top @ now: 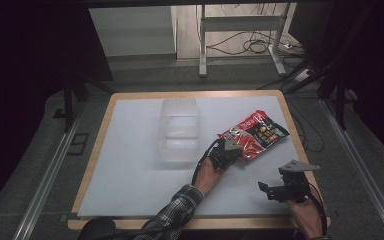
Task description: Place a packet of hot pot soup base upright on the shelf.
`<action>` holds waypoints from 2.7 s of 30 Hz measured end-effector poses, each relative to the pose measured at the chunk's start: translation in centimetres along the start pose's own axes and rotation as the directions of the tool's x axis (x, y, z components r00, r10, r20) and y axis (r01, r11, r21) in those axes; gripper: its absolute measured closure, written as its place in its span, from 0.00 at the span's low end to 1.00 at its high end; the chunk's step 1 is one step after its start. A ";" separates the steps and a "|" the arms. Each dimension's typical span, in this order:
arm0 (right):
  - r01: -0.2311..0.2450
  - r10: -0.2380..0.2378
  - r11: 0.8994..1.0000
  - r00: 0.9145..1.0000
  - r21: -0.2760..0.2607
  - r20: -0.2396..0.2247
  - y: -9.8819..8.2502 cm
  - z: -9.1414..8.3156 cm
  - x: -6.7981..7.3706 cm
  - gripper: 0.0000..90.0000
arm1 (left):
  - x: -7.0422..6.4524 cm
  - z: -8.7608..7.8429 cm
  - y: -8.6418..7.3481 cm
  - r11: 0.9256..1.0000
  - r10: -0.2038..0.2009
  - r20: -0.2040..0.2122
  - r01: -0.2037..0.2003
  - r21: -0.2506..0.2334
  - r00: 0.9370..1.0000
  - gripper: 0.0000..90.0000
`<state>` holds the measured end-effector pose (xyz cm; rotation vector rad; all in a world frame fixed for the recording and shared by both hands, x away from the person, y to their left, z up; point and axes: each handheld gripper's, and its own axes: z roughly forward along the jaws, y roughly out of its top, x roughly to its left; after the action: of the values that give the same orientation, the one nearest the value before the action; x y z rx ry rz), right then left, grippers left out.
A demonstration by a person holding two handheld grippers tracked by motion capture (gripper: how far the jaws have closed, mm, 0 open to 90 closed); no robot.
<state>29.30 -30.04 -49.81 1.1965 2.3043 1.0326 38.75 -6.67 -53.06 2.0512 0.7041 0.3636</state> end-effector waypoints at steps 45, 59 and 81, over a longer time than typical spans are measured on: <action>-0.124 0.124 0.964 0.992 -0.234 -0.016 9.3 3.8 -6.3 0.01 | 0.3 -0.5 -0.8 0.998 -0.002 0.018 0.000 0.070 1.000 1.00; -0.253 0.223 0.926 0.965 -0.280 -0.136 11.0 7.0 -7.0 0.71 | 0.4 -0.5 -0.8 0.997 -0.006 0.021 0.005 0.073 1.000 1.00; -0.165 0.125 0.940 0.981 -0.297 -0.149 13.4 4.2 -4.0 0.86 | -1.6 -4.9 -0.5 0.991 0.136 0.045 -0.135 -0.022 0.990 0.48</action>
<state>41.62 -26.38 -42.90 1.2145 2.0648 1.5008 34.83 -4.12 -50.77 2.0888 0.5322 0.3970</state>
